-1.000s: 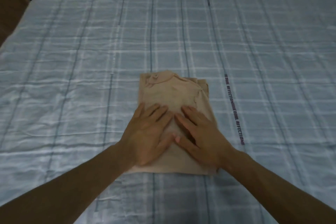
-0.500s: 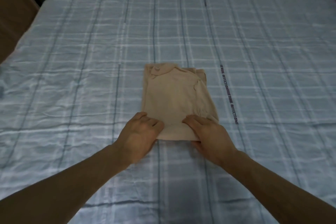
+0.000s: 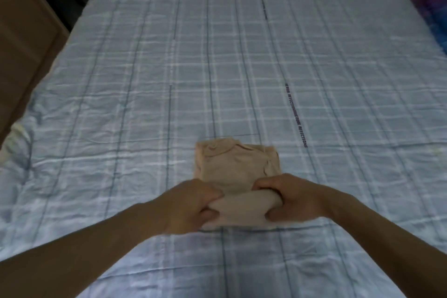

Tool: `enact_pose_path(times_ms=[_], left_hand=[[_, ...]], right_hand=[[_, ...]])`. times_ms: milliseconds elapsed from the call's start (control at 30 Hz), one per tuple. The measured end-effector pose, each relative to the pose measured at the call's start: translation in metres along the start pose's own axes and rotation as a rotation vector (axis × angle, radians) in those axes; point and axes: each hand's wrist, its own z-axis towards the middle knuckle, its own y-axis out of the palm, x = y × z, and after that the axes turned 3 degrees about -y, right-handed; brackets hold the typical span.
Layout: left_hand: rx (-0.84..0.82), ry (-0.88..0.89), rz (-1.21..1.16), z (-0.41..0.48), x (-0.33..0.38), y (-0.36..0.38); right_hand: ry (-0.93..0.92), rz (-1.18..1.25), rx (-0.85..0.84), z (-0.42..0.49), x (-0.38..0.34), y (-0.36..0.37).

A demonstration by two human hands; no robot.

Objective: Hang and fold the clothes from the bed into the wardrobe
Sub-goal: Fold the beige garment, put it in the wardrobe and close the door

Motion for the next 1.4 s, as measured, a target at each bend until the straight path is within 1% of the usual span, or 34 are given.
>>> enact_pose_path(times_ms=[133, 233, 300, 333, 367, 400, 433, 467, 500, 533, 567, 600, 700, 800, 933, 1133, 1300, 1400], left_hand=[[0.221, -0.141, -0.021, 0.037, -0.022, -0.033], [0.326, -0.295, 0.003, 0.069, -0.037, -0.041], [0.418, -0.443, 0.166, 0.082, -0.041, -0.034], [0.49, -0.466, 0.263, 0.084, -0.041, -0.027], [0.575, -0.426, 0.329, 0.082, -0.039, -0.019], [0.655, -0.331, 0.368, 0.078, -0.035, -0.01], [0.697, -0.219, 0.396, 0.074, -0.032, 0.001], [0.677, -0.136, 0.429, 0.07, -0.031, 0.014], [0.601, -0.103, 0.46, 0.067, -0.031, 0.026], [0.506, -0.112, 0.474, 0.064, -0.032, 0.037], [0.433, -0.134, 0.472, 0.064, -0.035, 0.045], [0.392, -0.153, 0.464, 0.065, -0.04, 0.05], [0.33, -0.167, 0.438, 0.076, -0.056, 0.049], [0.278, -0.156, 0.439, 0.086, -0.071, 0.049], [0.289, -0.151, 0.41, 0.098, -0.079, 0.049], [0.291, -0.174, 0.438, 0.1, -0.078, 0.048], [0.322, -0.187, 0.496, 0.089, -0.067, 0.048], [0.362, -0.137, 0.513, 0.078, -0.057, 0.051]], right_hand=[[0.068, 0.021, 0.214, 0.025, 0.012, -0.033], [0.192, -0.028, 0.437, 0.045, 0.017, -0.044], [0.25, -0.172, 0.664, 0.054, 0.019, -0.038], [0.229, -0.242, 0.773, 0.056, 0.018, -0.031], [0.172, -0.28, 0.842, 0.058, 0.016, -0.021], [0.104, -0.303, 0.852, 0.058, 0.014, -0.009], [0.052, -0.338, 0.808, 0.059, 0.014, 0.004], [0.028, -0.38, 0.726, 0.06, 0.015, 0.018], [0.024, -0.42, 0.646, 0.061, 0.018, 0.031], [0.025, -0.441, 0.604, 0.062, 0.024, 0.04], [0.024, -0.445, 0.6, 0.065, 0.03, 0.045], [0.02, -0.442, 0.615, 0.069, 0.036, 0.047], [-0.01, -0.427, 0.655, 0.083, 0.052, 0.045], [-0.052, -0.357, 0.659, 0.096, 0.066, 0.046], [-0.039, -0.353, 0.657, 0.108, 0.077, 0.043], [-0.05, -0.362, 0.695, 0.105, 0.073, 0.039], [-0.081, -0.46, 0.704, 0.097, 0.066, 0.044], [-0.076, -0.444, 0.72, 0.085, 0.061, 0.052]])
